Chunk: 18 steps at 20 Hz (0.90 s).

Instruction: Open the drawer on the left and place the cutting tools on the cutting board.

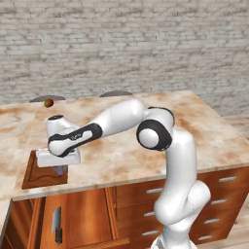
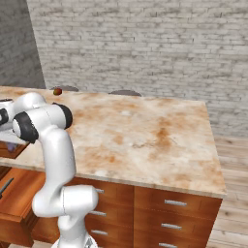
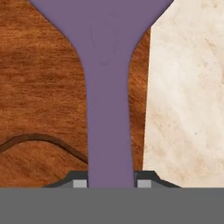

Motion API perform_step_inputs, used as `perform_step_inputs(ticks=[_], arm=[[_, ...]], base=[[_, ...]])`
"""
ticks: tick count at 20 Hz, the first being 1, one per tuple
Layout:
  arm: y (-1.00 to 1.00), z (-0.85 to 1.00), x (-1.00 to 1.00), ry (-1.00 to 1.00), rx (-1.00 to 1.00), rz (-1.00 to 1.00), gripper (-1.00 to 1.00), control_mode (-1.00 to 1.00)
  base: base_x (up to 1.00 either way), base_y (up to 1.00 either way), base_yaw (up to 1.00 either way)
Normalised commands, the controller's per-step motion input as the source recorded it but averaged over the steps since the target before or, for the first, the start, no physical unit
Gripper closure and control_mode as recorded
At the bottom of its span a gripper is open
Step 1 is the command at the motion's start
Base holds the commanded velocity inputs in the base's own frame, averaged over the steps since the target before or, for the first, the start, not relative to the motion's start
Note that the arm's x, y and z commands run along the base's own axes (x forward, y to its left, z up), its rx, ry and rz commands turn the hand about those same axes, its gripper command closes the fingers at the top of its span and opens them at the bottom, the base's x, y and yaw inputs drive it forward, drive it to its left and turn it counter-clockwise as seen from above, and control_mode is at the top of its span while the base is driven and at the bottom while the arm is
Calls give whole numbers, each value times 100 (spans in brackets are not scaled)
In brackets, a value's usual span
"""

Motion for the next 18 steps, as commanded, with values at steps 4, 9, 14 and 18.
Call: perform_step_inputs(ticks=[4, 9, 14, 18], arm=[[1, -18, 1, 0, 0, 0, 100, -100], [10, -23, 3, 0, 0, 0, 100, -100], [10, -2, 8, 0, 0, 0, 100, -100], [8, 0, 21, 0, 0, 0, 100, -100]], base=[[0, 0, 0], [0, 0, 0], [0, 0, 0], [0, 0, 0]])
